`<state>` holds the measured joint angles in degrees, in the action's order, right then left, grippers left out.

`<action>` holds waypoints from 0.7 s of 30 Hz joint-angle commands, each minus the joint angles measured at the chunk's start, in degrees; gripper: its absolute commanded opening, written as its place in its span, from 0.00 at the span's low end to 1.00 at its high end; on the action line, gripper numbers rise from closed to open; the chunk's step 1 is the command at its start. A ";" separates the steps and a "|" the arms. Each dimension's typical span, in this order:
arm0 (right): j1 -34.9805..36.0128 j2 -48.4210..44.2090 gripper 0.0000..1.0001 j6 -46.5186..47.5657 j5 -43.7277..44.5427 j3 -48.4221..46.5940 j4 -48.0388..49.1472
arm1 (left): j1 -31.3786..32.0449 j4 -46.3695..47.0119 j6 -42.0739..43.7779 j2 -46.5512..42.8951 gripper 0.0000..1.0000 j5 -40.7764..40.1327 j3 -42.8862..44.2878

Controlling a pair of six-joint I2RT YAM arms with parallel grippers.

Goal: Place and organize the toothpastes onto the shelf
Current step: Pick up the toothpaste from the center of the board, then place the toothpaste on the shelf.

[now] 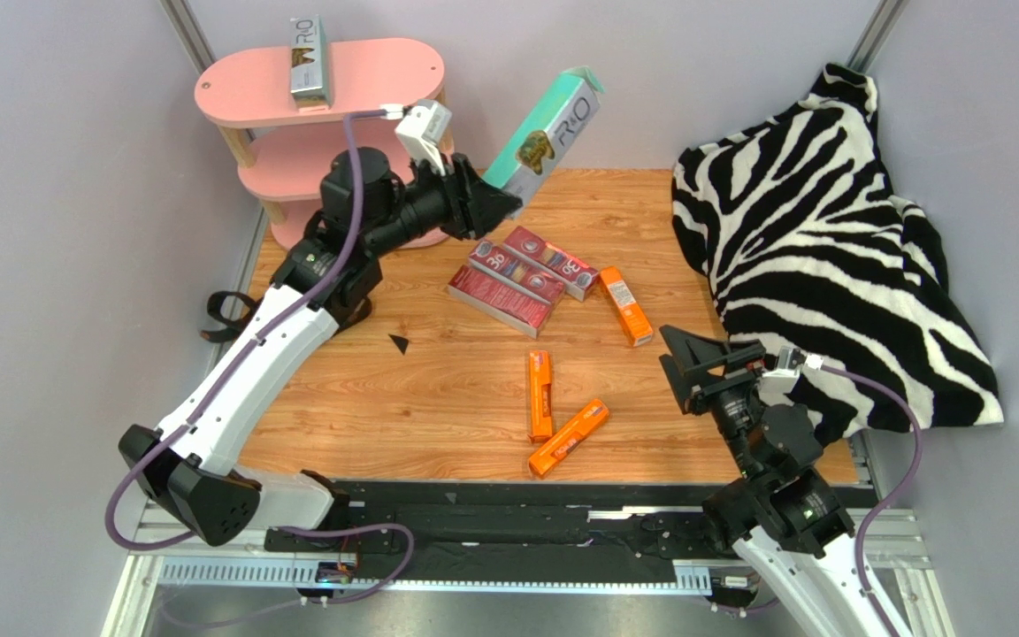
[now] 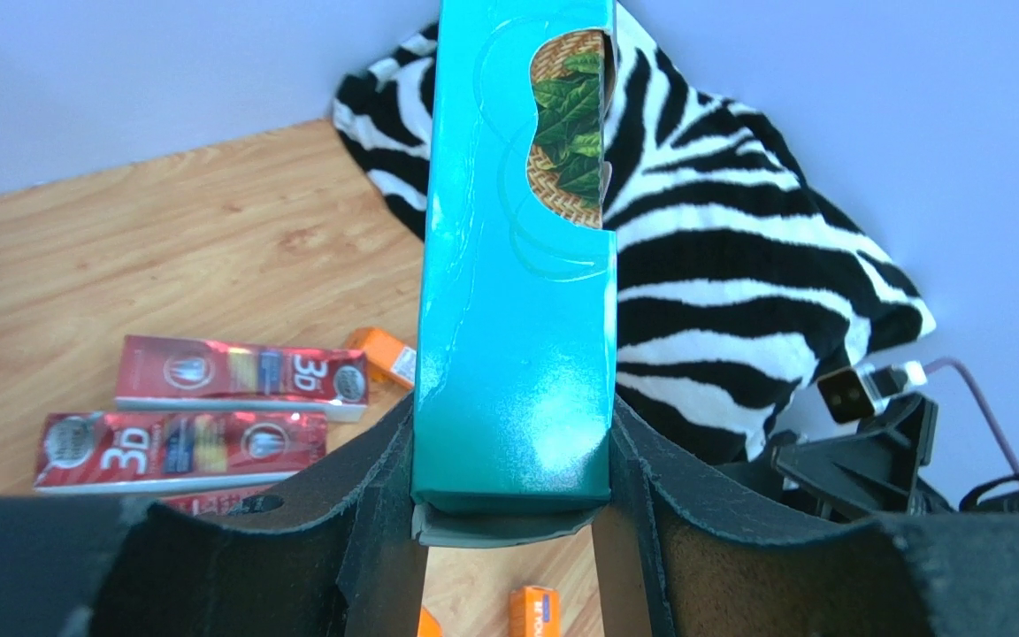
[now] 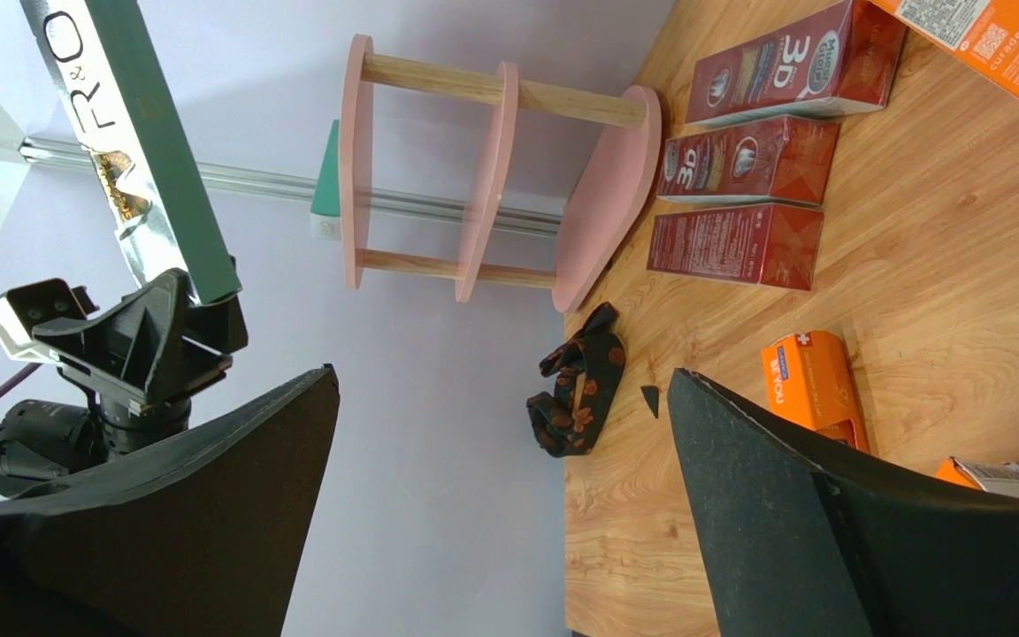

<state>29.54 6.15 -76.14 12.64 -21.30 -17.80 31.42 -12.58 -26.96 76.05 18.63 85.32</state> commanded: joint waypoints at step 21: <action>-0.10 -0.17 1.00 3.28 -2.01 0.91 -0.21 | -26.93 3.09 -17.69 -4.51 0.37 -0.79 8.72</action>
<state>29.54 7.22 -74.89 10.48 -20.29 -17.80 7.07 -13.98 -41.36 72.47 19.40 90.74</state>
